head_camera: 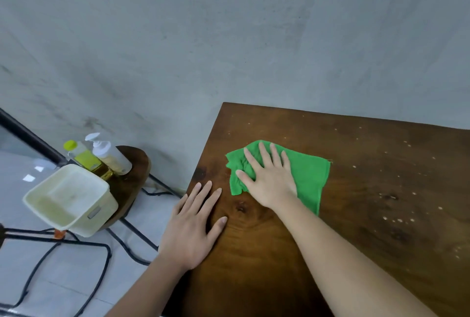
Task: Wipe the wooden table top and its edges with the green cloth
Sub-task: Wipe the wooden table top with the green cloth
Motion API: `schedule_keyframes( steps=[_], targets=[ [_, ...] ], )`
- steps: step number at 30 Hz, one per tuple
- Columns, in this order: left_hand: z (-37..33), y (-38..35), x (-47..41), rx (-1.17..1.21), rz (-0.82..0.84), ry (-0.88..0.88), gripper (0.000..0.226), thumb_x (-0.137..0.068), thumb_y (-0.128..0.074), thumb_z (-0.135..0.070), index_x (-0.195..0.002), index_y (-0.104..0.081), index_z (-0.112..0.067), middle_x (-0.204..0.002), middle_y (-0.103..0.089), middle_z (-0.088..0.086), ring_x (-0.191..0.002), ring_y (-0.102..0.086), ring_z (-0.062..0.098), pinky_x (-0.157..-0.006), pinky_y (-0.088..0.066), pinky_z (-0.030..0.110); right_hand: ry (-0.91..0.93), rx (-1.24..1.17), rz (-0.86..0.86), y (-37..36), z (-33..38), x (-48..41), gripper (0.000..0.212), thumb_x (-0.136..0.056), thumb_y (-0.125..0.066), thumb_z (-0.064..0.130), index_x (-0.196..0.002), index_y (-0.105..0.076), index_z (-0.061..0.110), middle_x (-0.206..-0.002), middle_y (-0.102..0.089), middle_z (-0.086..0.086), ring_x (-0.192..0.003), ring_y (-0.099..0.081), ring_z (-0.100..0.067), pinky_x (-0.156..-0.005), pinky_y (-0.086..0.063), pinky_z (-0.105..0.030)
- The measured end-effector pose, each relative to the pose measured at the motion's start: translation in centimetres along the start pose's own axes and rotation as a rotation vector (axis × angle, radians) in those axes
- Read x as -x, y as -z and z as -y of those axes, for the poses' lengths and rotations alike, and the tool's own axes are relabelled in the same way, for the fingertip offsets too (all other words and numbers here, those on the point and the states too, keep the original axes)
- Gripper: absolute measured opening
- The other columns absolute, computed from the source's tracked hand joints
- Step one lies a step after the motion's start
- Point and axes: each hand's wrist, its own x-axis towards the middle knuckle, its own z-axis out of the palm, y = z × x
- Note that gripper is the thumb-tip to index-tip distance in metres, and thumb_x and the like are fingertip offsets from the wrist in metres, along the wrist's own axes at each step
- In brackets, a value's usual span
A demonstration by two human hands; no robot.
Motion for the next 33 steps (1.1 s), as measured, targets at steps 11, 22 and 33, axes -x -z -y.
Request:
schedule_keyframes(
  steps=[11,22,33],
  targets=[
    [-0.6,0.5,-0.8,0.039,0.006,0.057,0.073,-0.107,-0.011,-0.087,-0.173,-0.004,-0.058,-0.184,0.006,-0.025,-0.167,0.021,-0.002,-0.137,0.006,0.037,0.326,-0.013,0.079,0.1,4.8,-8.2,0.069,-0.110,-0.012,0.064,-0.175,-0.002,0.043,-0.185,0.003,0.011,-0.171,0.009,-0.014,-0.137,0.008,-0.046],
    [-1.5,-0.2,-7.7,-0.013,-0.008,0.112,0.080,-0.105,-0.006,-0.087,-0.176,-0.006,-0.050,-0.185,0.006,-0.023,-0.169,0.018,0.001,-0.138,0.009,0.035,0.077,0.004,0.009,4.0,-8.5,-14.8,0.073,-0.110,-0.005,0.065,-0.176,-0.007,0.036,-0.185,0.003,0.006,-0.171,0.002,-0.018,-0.138,0.001,-0.047],
    [-1.2,-0.7,-8.3,0.013,-0.048,0.102,0.074,-0.107,-0.013,-0.086,-0.175,-0.007,-0.055,-0.183,0.005,-0.028,-0.168,0.016,-0.001,-0.139,0.003,0.041,-0.038,0.011,-0.004,2.8,-3.6,-14.7,0.082,-0.103,0.000,0.071,-0.176,-0.005,0.034,-0.185,0.002,0.001,-0.172,0.005,-0.028,-0.137,0.000,-0.056]
  ],
)
